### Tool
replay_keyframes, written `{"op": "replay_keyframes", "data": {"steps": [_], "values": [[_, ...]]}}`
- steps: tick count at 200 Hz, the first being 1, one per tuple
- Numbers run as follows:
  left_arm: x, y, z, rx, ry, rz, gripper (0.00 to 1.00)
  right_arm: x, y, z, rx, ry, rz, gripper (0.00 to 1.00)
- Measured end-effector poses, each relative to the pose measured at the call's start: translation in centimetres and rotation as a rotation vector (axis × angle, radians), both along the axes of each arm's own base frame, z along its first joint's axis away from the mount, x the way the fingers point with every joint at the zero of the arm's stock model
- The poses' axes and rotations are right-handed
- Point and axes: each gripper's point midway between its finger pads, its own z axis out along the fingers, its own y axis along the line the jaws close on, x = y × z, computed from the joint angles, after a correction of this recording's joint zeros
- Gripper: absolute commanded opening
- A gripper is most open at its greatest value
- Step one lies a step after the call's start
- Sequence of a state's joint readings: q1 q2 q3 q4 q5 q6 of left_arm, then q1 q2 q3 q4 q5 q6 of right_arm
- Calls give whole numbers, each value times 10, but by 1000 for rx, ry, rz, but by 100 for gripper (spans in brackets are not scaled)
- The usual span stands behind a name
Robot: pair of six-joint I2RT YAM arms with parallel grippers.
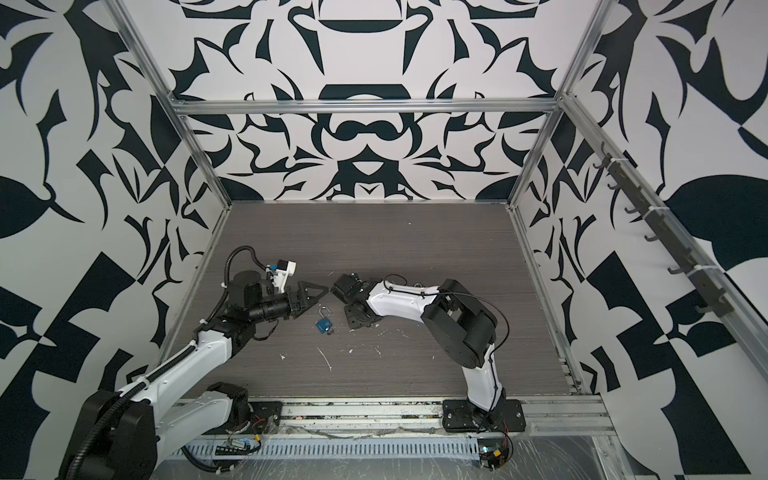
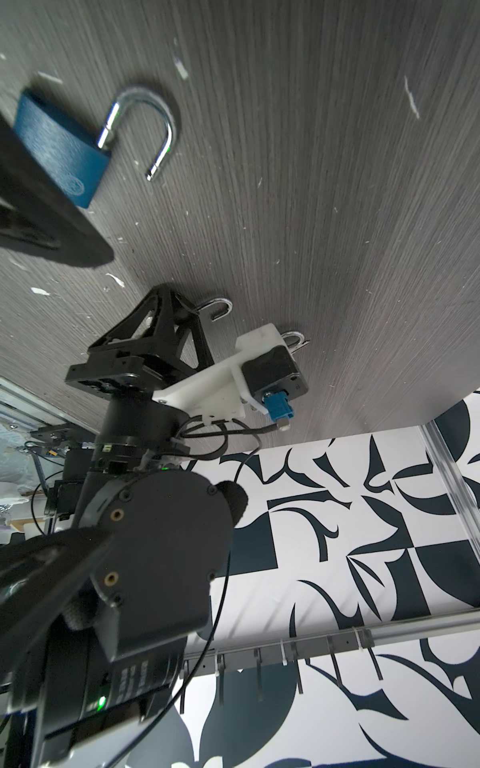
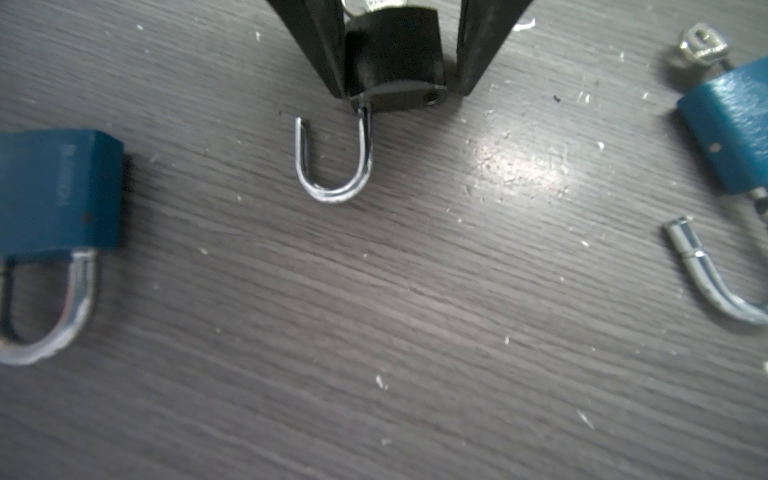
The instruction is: Lock with the key
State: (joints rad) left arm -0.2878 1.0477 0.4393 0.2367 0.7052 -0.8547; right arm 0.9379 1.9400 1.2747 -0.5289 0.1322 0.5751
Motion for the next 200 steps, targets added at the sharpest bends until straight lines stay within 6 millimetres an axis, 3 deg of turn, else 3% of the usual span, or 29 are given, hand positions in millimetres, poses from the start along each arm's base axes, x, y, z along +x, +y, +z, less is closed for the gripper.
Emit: {"op": "replay_keyframes", "data": {"steps": [100,161,165,200], "values": [[2,2,-5,-22,27,10,99,-2,-3,-1,8,-3,-7,36],[5,3,-11,-18,52,21,90,-8,-9,1,20,-1,-5,7],[5,3,-13,-16,57,24,88,-8,-8,1,21,-2,-2,0],[10,5,-25,23,104,37,75,-7,-5,4,42,-3,43,0]]}}
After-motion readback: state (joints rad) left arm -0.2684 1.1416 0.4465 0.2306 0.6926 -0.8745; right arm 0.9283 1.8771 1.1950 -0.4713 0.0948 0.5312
